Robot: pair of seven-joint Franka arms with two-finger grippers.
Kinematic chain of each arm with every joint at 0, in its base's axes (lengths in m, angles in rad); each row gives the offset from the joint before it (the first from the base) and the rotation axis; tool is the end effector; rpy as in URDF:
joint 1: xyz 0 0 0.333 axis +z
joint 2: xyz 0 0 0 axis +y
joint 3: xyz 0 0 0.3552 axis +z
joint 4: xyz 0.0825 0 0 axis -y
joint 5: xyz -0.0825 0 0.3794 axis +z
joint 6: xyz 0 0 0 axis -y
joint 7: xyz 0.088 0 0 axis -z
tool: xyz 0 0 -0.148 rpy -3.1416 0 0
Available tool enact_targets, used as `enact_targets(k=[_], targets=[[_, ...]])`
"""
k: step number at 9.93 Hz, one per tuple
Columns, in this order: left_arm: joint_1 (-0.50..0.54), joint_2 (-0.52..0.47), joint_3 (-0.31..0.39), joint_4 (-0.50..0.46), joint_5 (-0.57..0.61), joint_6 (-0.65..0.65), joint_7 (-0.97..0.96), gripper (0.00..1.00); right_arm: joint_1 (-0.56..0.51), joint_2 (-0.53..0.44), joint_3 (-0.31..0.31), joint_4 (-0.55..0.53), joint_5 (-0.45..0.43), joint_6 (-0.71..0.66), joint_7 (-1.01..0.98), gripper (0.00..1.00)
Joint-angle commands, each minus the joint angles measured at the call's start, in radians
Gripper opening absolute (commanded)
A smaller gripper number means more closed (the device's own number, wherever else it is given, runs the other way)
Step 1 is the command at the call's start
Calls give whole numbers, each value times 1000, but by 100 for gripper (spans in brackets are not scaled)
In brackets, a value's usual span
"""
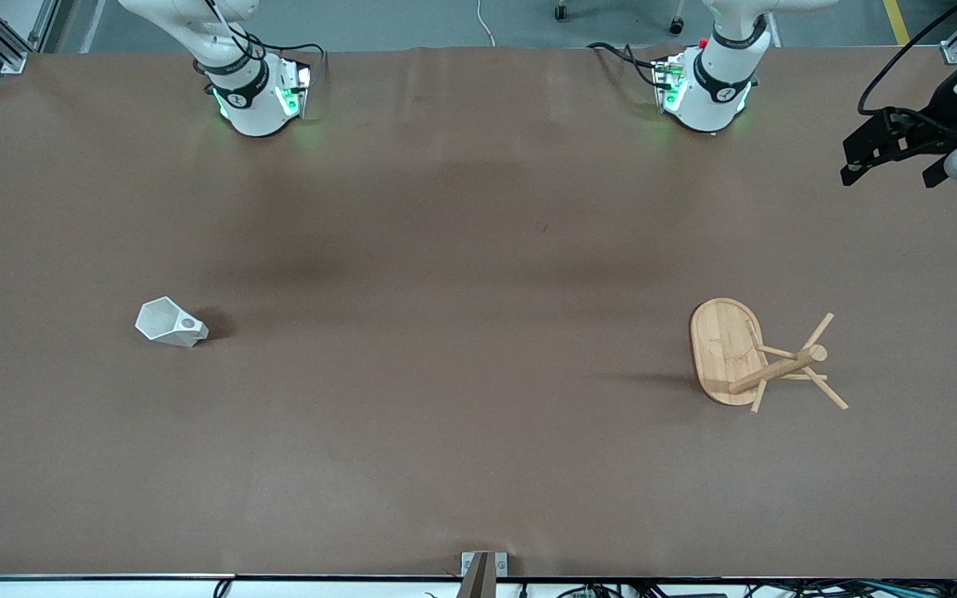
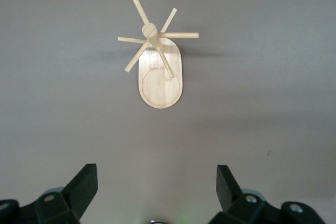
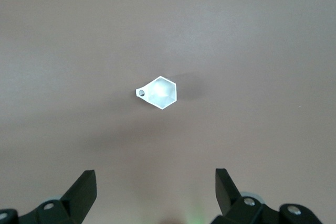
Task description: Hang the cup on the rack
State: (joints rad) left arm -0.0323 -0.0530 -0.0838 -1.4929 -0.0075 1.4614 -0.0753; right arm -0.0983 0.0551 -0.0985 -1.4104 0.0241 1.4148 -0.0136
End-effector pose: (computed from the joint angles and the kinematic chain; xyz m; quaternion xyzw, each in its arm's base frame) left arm 0.5164 -0.0629 0.6772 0.9997 -0.0208 0.0105 0.0025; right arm 0.5413 -0.1022 0.6529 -0.9956 0.0899 0.0241 0.0118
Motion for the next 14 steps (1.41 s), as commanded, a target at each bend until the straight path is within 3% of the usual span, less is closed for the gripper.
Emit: enact_targets(k=[1,5,7,11,14], targets=[[0,7,-4,-17,15,-12,20,100,-8,-17,6,-19,-10,4,-9,100],[5,12,-4,-13,17,-10,17,100,-6,-12,6,-28,-18,-4,-28,100],[3,10,-4,-15,6,-9,15,100,-1,41,5,-85,-18,54,-29,100],[3,9,-2,-17,3,7,20,100,-21,64,-3,-497,-18,561,-29,100],[6,8,-2,-23,3,5,22,100,-29,162,-3,-666,-4,882,-29,100]])
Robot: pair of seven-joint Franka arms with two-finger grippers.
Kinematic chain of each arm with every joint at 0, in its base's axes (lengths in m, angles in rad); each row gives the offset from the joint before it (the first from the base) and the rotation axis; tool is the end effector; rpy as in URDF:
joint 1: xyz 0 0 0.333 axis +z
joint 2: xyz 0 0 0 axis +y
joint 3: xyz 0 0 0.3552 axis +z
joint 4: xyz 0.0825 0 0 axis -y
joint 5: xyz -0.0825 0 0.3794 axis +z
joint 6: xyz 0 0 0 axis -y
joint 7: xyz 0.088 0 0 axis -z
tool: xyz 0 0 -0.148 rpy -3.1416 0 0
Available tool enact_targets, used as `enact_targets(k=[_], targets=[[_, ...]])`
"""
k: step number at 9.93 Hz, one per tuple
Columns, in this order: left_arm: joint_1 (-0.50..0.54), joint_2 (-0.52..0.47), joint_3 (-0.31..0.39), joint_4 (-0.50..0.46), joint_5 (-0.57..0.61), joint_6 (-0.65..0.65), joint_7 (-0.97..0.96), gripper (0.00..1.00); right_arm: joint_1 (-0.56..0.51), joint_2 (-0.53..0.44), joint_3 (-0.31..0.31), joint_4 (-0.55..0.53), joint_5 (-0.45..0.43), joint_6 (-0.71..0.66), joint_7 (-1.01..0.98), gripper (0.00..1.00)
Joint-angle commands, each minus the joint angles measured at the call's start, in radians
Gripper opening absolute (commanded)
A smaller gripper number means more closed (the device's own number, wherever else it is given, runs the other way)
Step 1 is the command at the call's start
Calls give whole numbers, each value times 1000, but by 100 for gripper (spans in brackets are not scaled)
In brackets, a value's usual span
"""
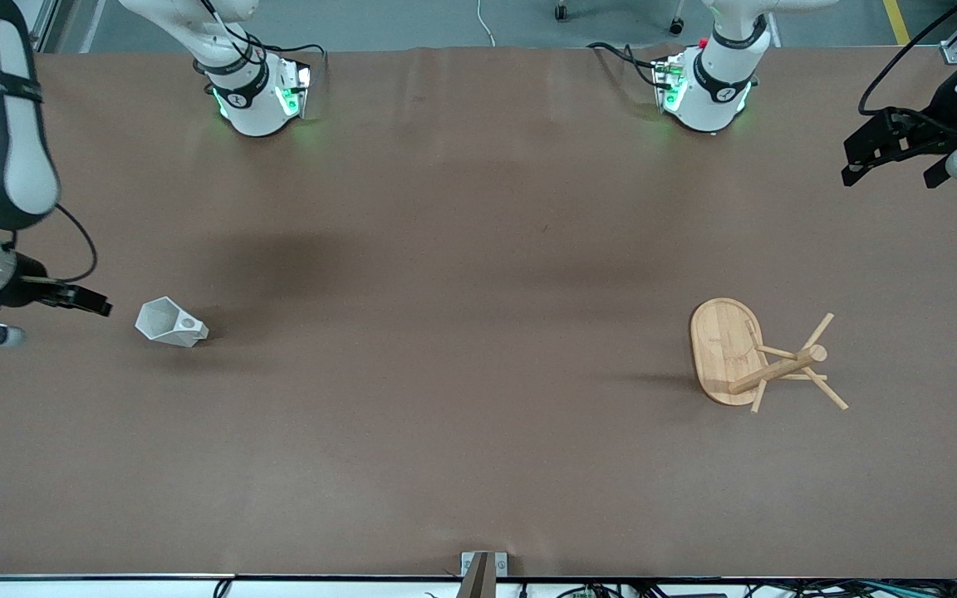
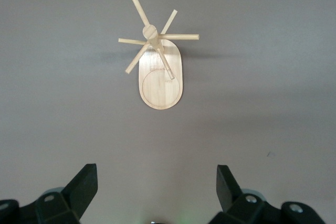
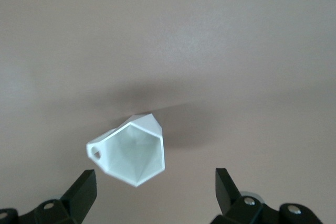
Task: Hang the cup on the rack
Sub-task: 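Reach the right gripper down to the white cup and grasp it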
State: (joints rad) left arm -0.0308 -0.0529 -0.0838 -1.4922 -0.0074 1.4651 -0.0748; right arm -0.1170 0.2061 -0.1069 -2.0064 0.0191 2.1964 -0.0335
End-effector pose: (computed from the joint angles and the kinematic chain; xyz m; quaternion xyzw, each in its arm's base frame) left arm 0.5170 -0.0622 0.6778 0.9997 -0.0203 0.0126 0.0027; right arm 0.5782 -0.1285 0.3541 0.9950 -0.0996 -0.0078 0.0023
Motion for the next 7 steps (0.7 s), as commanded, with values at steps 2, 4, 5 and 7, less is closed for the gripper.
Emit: enact_targets(k=[2,4,5,7], targets=[[5,7,-2,-25,4,1,21,100,-7,35,6,-182,1,272,-8,100],[-1,8,-2,-25,4,1,20,100,-9,93,9,-199,2,338,-6,94],[-1,10,-2,-22,4,1,20,100,-3,95,9,-199,2,336,-3,87],[3,13,1,-20,9,1,16,100,-3,105,9,-199,2,335,0,57]])
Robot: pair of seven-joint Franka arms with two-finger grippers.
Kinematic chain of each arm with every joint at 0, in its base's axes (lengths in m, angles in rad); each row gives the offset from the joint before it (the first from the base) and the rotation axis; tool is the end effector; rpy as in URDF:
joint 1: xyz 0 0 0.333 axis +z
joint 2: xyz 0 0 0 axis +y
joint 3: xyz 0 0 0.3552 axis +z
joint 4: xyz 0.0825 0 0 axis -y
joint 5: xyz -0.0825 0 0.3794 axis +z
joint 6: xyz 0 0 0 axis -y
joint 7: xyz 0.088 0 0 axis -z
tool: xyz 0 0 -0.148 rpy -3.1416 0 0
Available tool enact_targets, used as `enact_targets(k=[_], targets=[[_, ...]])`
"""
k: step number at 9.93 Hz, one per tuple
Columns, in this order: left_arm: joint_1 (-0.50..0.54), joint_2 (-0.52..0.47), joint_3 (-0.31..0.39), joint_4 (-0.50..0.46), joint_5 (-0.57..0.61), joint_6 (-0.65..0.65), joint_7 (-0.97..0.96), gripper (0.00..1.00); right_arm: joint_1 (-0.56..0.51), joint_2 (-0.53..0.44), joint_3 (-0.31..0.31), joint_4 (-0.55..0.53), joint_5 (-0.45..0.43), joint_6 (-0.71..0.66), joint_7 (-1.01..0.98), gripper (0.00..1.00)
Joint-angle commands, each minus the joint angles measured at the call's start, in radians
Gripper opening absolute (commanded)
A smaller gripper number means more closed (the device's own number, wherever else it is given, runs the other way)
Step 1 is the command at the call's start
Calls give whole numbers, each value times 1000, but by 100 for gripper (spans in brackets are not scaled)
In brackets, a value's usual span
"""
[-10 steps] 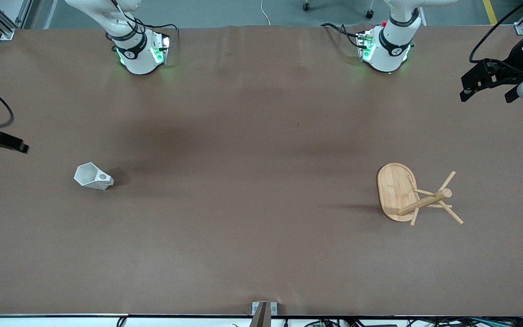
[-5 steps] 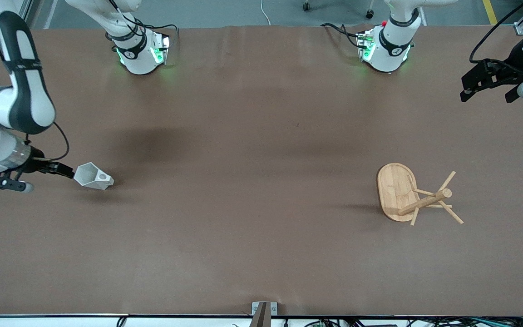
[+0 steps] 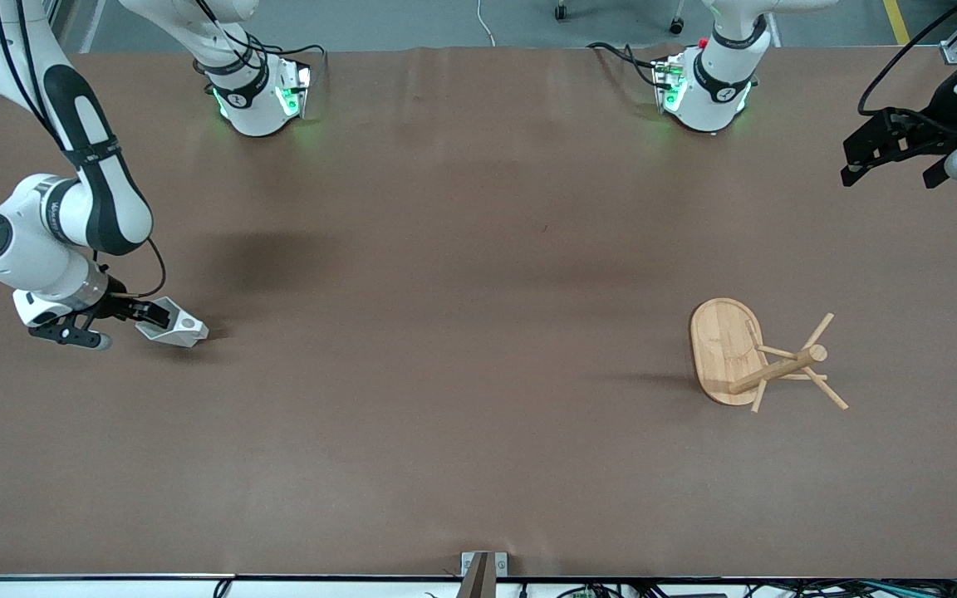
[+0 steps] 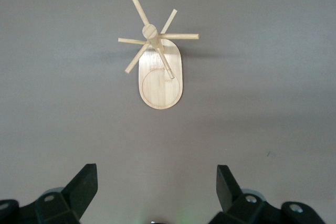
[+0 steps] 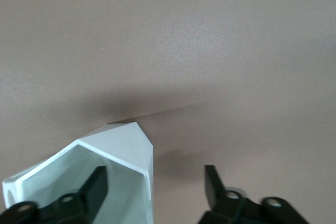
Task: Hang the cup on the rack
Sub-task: 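Reach the right gripper down to the white cup and grasp it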
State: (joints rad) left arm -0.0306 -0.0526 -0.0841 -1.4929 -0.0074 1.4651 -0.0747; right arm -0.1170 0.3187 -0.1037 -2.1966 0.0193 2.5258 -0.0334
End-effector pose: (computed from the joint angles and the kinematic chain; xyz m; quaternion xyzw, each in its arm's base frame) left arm 0.5171 -0.0622 0.6773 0.9997 -0.0204 0.0121 0.0026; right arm 0.5548 -0.1243 0.2393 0.9950 -0.0986 0.0048 0.0113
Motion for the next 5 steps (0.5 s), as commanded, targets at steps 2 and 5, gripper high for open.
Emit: enact_targets(k=[2,5], targets=[[4,17,3,-13,18,1,19,100,-6,-6,7,-6,4,1,4,30],[3,22,6,-10,17,1,13,100,0,-6,9,-2,68,-5,-8,1]])
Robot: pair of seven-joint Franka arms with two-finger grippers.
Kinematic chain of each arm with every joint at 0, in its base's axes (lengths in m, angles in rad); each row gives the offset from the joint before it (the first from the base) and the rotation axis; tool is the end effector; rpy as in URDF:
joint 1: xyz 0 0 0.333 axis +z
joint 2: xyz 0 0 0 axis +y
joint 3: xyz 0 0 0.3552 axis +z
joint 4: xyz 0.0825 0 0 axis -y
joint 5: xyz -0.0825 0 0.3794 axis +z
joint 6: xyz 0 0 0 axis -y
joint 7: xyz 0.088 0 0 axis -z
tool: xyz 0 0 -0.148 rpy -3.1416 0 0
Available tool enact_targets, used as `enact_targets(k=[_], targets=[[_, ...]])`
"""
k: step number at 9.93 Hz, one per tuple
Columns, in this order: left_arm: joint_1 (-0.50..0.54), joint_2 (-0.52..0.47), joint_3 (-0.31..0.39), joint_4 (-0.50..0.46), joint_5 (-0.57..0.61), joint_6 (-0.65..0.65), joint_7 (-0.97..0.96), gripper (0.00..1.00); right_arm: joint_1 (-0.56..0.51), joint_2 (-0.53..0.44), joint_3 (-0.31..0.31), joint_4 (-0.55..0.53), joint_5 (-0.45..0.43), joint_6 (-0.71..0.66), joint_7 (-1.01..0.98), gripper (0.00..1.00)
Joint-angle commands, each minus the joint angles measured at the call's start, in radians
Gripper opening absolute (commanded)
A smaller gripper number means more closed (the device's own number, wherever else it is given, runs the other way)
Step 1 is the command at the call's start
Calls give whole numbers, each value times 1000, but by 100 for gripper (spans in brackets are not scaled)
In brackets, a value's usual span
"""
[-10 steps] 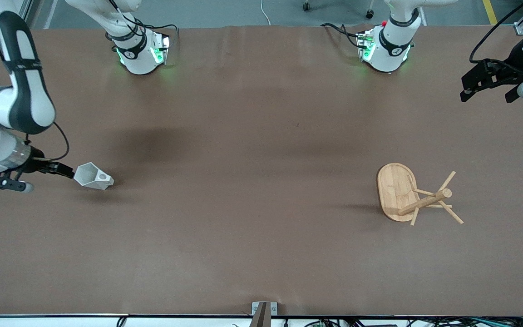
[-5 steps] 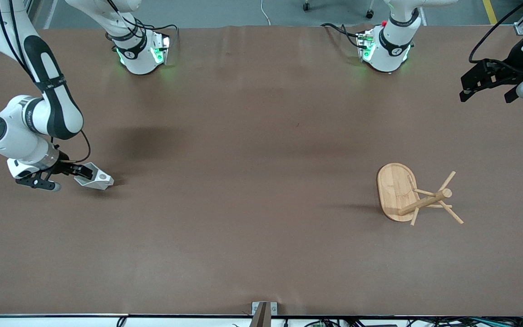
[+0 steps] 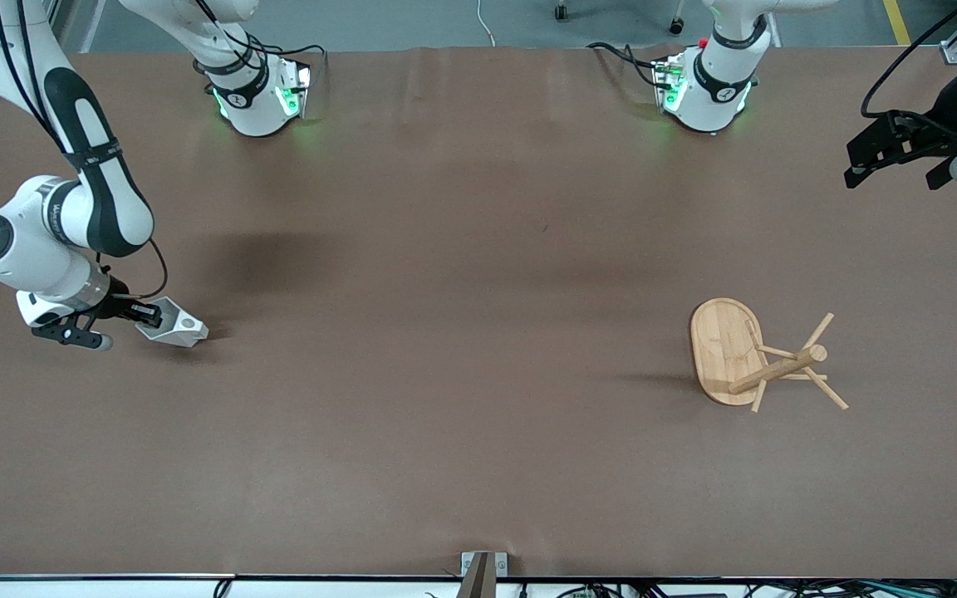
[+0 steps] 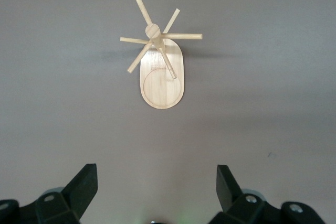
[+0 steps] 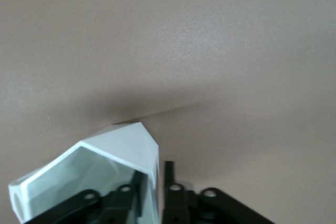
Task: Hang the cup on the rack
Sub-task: 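Reach the right gripper down to the white cup and grasp it, then lift the white cup with the right gripper toward the table middle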
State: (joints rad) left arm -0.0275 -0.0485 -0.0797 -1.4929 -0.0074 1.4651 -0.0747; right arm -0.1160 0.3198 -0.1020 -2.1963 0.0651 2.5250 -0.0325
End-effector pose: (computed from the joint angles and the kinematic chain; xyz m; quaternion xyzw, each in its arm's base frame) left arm 0.5190 -0.0583 0.6752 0.9998 -0.0166 0.0101 0.0027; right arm 0.5552 -0.1222 0.2387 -0.9932 0.1163 -0.0060 0.0022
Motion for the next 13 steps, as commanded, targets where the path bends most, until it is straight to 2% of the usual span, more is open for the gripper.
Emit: enact_targets(k=[1,3,5,6,7,8,10,12,13], targets=[[0,13,1,-9,20,1,4,97,1,-7,7,13,22,-35,-30,1],[-12,19,-9,3,20,1,-4,99,6,-7,21,128,27,-208,-156,1],[-17,48,-23,13,20,-2,-11,100,12,-13,65,272,28,-418,-173,0],[-11,47,-35,11,20,-2,9,100,12,-27,124,294,36,-464,-173,0],[-9,44,-41,13,20,-2,18,100,12,-50,174,294,95,-468,-173,0],[-8,41,-42,16,20,-2,19,100,12,-51,207,294,222,-471,-172,0],[-3,38,-35,16,21,-2,-5,100,15,-45,284,293,536,-480,-188,0],[-8,33,-17,8,23,-5,-49,100,22,-6,387,294,825,-480,-233,0],[-20,33,13,8,23,-5,-62,100,22,42,428,294,964,-480,-315,0]])
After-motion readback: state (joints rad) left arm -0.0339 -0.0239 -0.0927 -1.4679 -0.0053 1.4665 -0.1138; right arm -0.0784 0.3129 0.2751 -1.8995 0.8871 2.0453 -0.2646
